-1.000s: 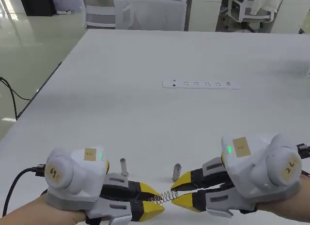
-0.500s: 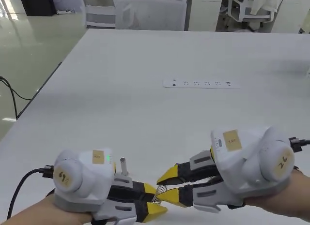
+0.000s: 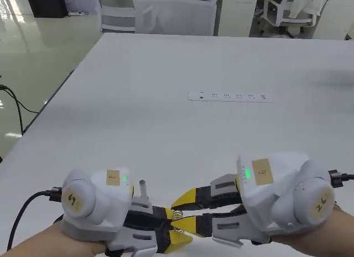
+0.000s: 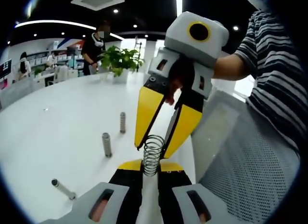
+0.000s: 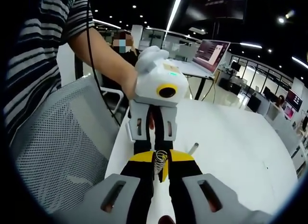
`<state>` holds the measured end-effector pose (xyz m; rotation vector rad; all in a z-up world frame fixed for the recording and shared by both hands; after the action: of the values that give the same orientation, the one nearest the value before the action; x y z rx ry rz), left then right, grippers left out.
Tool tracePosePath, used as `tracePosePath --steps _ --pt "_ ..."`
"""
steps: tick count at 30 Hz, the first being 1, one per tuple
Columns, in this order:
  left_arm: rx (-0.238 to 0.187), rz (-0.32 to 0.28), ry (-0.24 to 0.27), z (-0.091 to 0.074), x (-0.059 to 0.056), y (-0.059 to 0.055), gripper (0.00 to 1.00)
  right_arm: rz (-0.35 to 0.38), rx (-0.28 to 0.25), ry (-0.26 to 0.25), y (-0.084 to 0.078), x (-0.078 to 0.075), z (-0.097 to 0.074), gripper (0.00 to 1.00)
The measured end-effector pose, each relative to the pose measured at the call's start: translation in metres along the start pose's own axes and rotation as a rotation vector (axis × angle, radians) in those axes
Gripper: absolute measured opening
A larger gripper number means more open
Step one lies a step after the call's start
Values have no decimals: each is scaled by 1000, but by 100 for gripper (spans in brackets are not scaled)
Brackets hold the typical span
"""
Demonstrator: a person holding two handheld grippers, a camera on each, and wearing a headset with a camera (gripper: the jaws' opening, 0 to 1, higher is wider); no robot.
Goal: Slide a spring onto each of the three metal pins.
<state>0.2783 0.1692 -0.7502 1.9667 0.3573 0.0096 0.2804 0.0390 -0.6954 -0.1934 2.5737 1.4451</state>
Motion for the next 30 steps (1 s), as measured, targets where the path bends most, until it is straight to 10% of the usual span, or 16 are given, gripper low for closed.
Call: tracePosePath --steps 30 --pt "-64 -138 131 -26 4 -11 28 -40 36 -32 -1 -11 -1 7"
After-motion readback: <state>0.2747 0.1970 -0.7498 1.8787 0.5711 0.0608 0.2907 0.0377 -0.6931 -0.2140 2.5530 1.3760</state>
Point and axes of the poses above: the centre of the closed fingertips' face, and the gripper's own axes: z roughly forward along the fingers, x roughly to its left, y roughly out of its top, the point moved 10 cm from there along -z, roughly backward along the fingers, and after that the axes turned 2 degrees about -y, right-handed, at the moved point
